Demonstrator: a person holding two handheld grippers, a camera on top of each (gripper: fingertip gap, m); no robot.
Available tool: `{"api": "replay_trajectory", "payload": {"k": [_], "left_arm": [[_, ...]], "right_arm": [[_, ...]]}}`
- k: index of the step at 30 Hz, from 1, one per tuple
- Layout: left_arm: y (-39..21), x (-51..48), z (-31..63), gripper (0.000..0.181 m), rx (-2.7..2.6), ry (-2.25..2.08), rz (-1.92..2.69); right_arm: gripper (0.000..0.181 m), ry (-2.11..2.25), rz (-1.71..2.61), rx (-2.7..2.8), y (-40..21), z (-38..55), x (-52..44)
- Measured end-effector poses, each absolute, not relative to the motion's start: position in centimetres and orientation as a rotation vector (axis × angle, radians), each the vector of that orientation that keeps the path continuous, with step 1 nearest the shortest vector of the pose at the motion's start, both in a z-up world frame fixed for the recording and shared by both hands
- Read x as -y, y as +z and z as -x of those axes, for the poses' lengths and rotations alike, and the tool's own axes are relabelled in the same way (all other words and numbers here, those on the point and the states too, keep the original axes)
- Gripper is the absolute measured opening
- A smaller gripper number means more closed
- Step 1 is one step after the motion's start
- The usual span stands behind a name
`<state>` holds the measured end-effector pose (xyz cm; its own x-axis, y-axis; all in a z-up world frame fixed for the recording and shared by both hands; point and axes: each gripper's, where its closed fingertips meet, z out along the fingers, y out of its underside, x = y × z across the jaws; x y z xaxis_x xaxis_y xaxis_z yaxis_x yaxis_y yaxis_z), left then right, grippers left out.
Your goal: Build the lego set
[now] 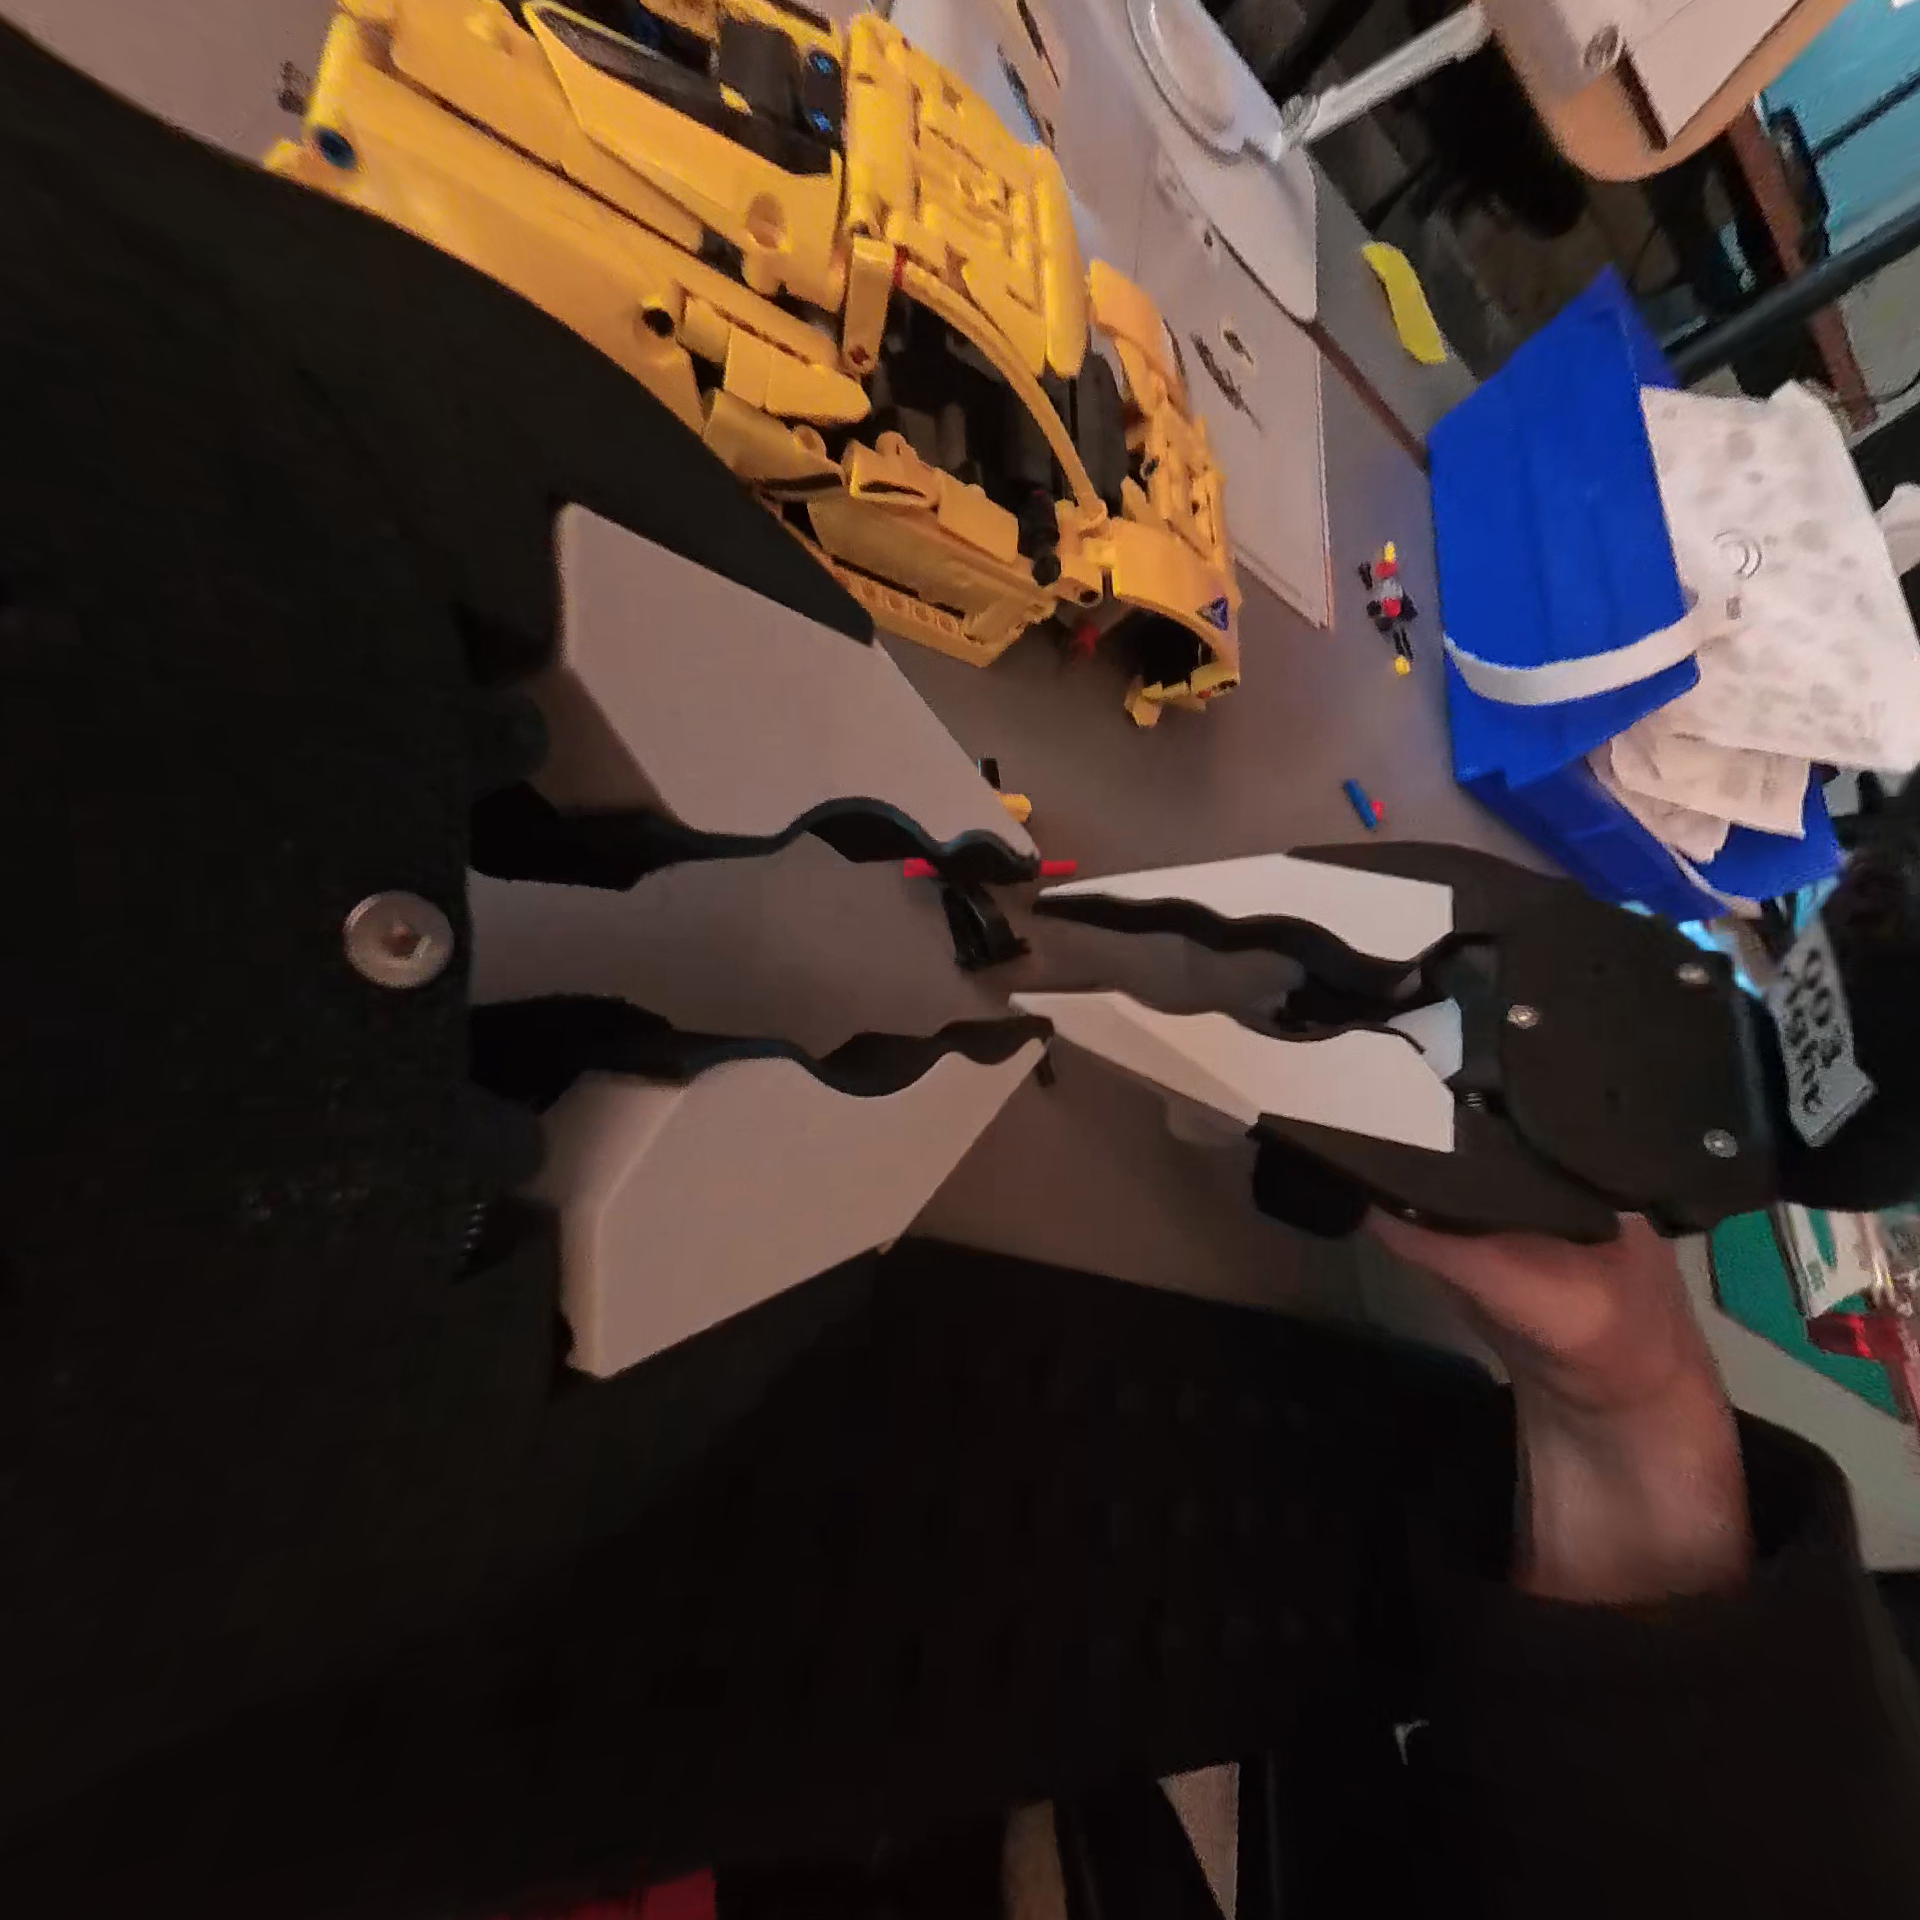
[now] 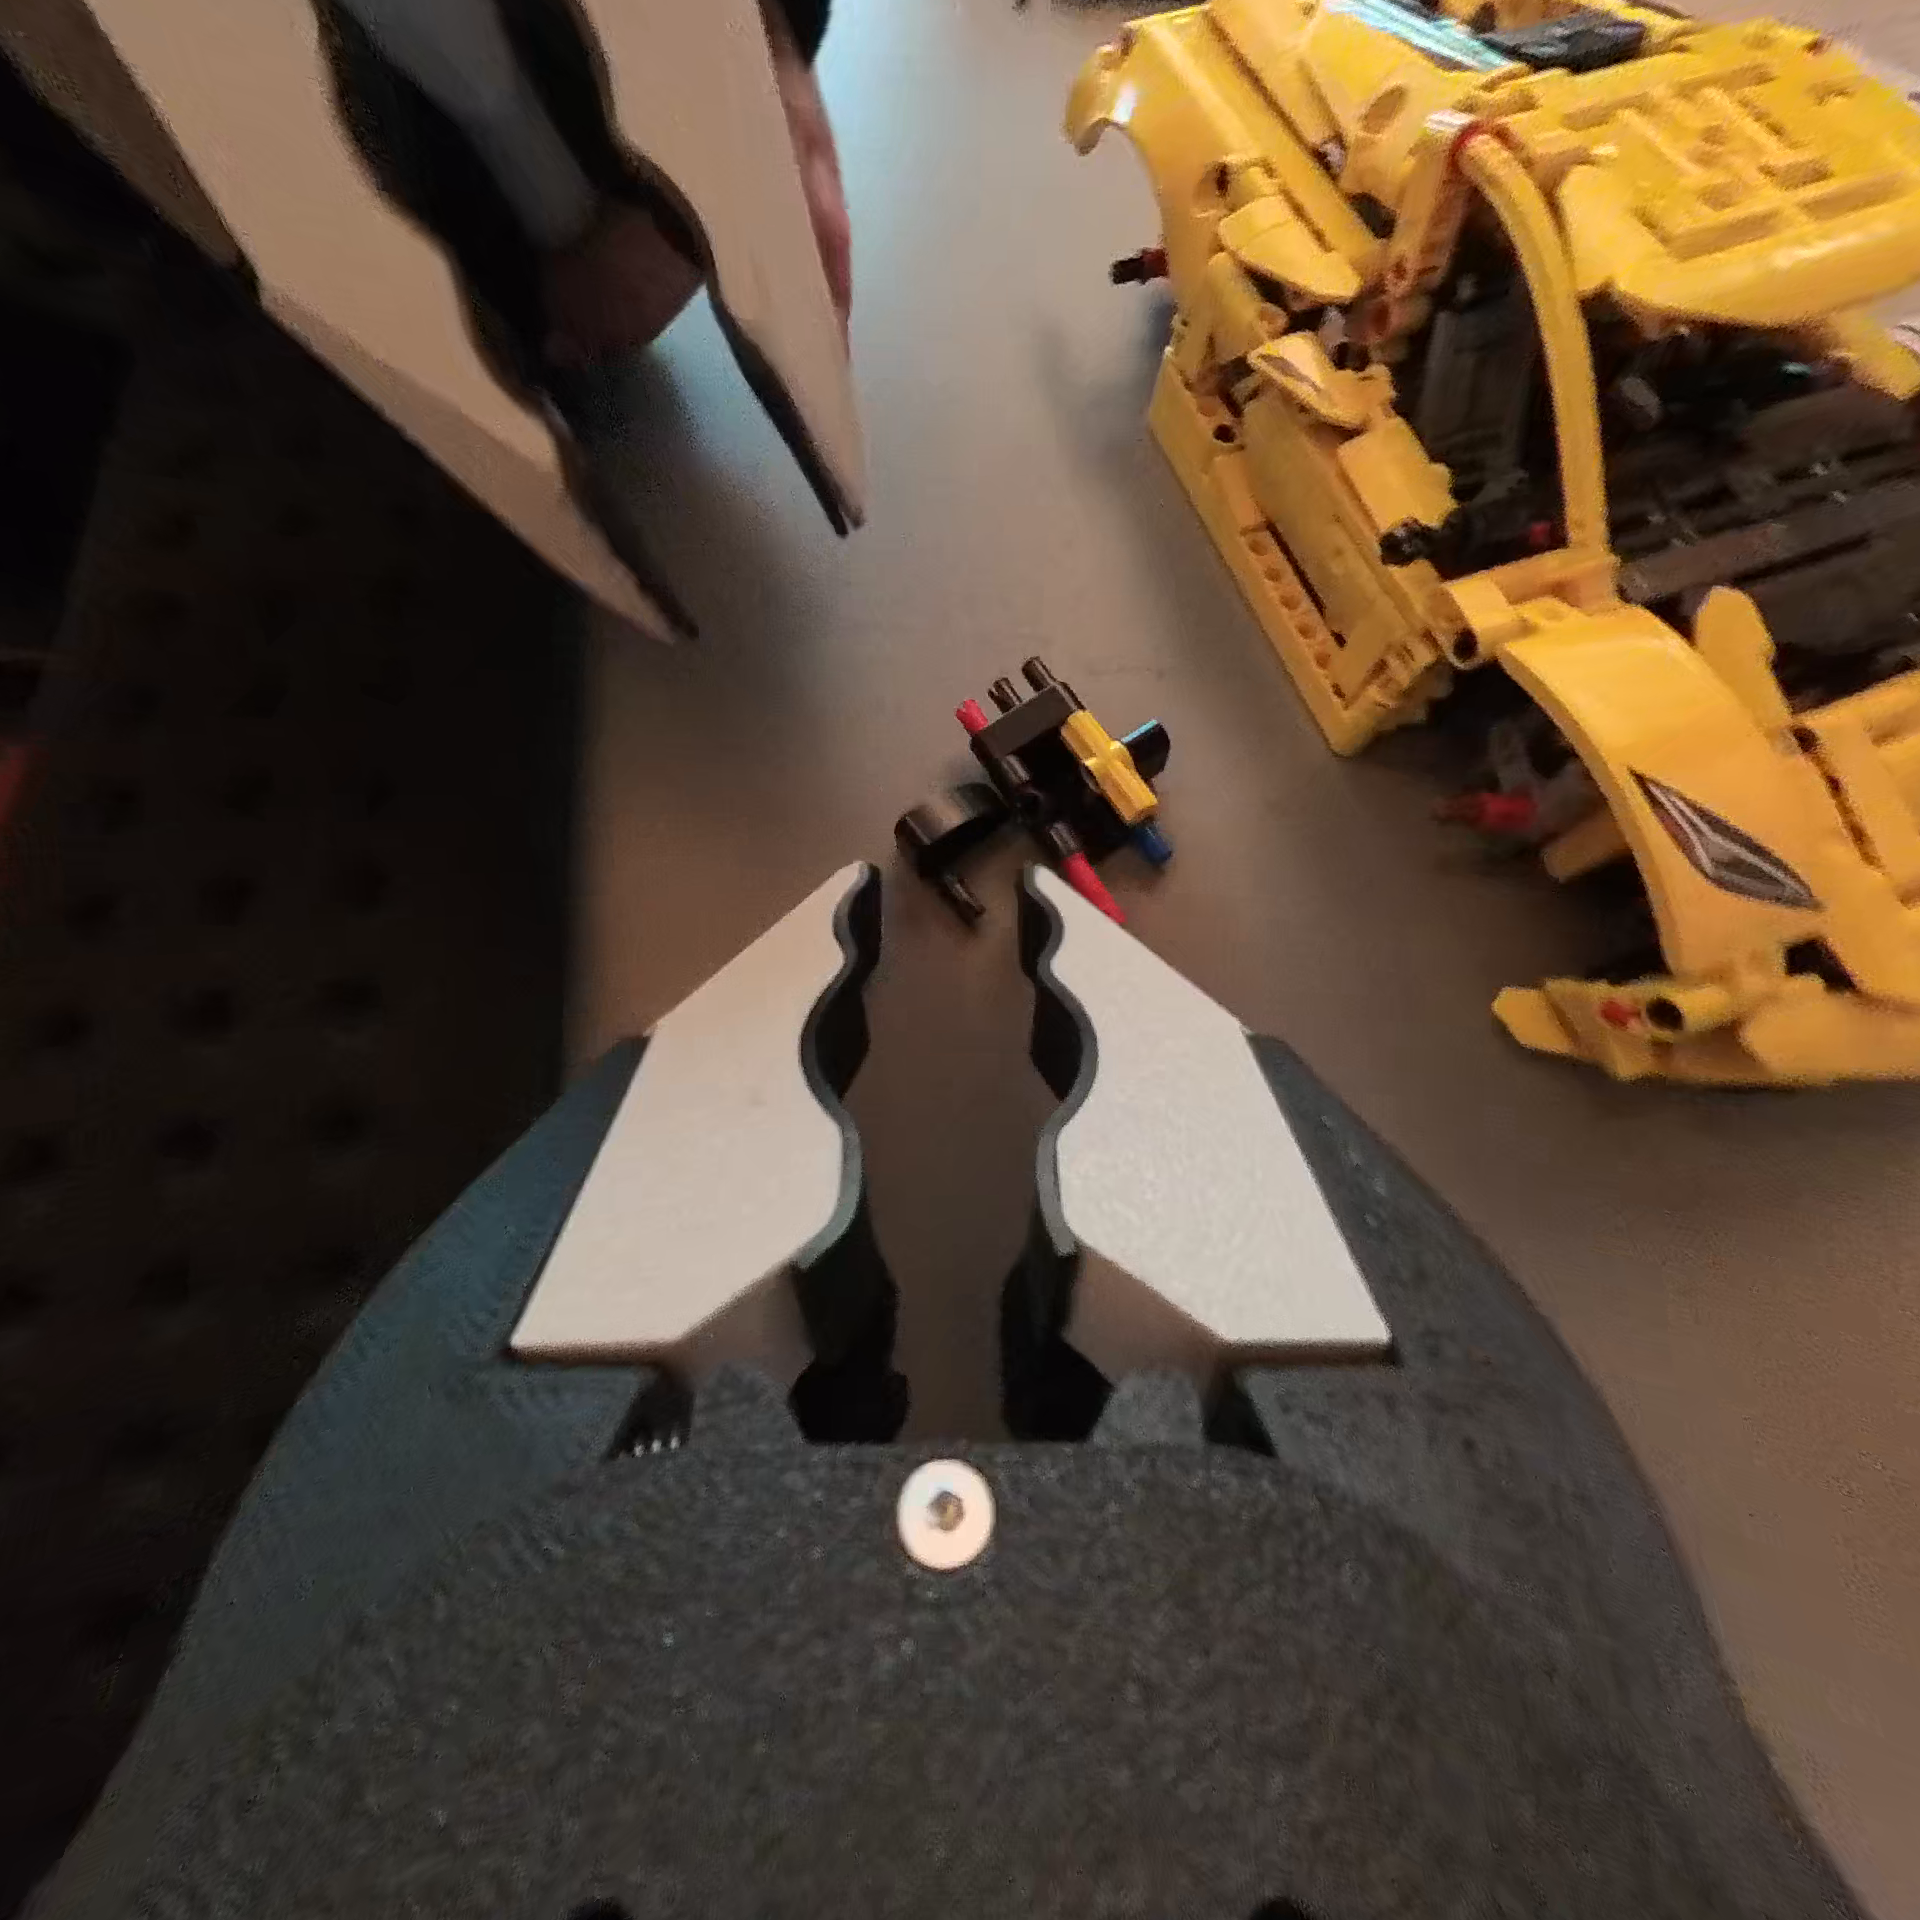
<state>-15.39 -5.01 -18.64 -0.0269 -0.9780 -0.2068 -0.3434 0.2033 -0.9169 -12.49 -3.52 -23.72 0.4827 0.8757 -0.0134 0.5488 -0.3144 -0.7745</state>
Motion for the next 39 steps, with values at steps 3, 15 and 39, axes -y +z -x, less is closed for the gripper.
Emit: {"api": "replay_trajectory", "payload": {"k": [3, 15, 39], "left_arm": [[-18.1, 4.5, 15.7, 0.020, -1.491, -0.912, 1.317], [-17.1, 6.6, 15.9, 0.044, -1.550, -1.075, 1.230], [-16.7, 9.9, 15.6, 0.017, -1.639, -0.988, 0.961]], "right_arm": [[0.010, 0.522, 1.995, 1.265, -24.6, 12.9, 3.2], [0.004, 1.213, 1.812, 1.120, -17.3, 16.3, 8.2], [0.004, 1.866, 1.955, 0.931, -17.2, 16.7, 10.3]]}}
